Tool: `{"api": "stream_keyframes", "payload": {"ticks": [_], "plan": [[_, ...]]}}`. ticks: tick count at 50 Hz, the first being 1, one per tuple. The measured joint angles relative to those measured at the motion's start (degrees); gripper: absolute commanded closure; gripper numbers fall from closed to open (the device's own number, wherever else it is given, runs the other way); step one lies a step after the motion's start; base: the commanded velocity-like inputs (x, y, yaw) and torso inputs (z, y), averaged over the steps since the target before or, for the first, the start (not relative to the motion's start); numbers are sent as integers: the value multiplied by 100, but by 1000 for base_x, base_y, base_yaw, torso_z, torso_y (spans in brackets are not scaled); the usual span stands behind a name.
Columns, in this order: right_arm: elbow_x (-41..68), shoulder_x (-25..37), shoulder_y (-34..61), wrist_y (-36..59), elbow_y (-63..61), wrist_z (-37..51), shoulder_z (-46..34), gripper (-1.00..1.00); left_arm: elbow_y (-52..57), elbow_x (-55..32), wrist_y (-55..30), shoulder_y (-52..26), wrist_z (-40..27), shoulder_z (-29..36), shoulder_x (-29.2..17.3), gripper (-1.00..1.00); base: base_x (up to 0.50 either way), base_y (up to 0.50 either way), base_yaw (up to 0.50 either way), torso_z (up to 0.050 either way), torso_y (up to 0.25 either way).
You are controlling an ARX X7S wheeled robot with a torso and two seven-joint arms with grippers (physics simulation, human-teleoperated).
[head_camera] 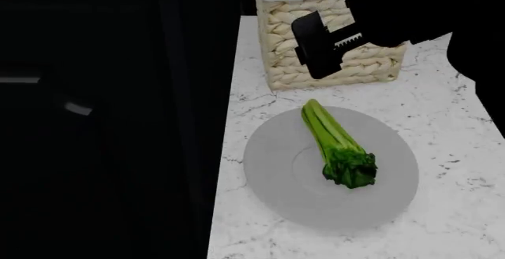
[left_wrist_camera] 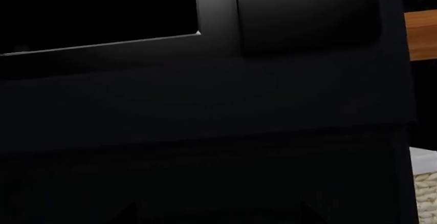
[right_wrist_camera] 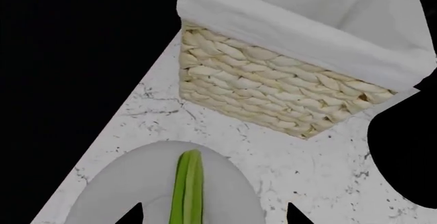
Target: Pick the celery from the counter and place it in the microwave.
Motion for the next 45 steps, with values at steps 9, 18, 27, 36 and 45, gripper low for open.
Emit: {"api": "stream_keyframes", "payload": {"ticks": [9, 18, 27, 36, 45], "plan": [[-182, -361, -398, -126, 764, -358, -72, -100, 0, 108, 48, 2, 0, 133, -68, -100, 0, 0, 0, 0, 0], [-321, -521, -667, -189, 1077, -481, -11, -100, 0, 171, 73, 2, 0, 206, -105, -100, 0, 0, 0, 0, 0], [-477, -591, -883, -227, 1205, -445, 222, -100, 0, 213, 86, 2, 0, 254, -125, -100, 0, 0, 0, 0, 0], [-833, -619, -1116, -215, 1258, -390, 638, -100, 0, 277, 93, 2, 0, 320, -163, -100, 0, 0, 0, 0, 0], [-1619, -638, -1356, -93, 1278, -400, 1412, -100, 0, 341, 127, 2, 0, 395, -178, -100, 0, 0, 0, 0, 0]]}}
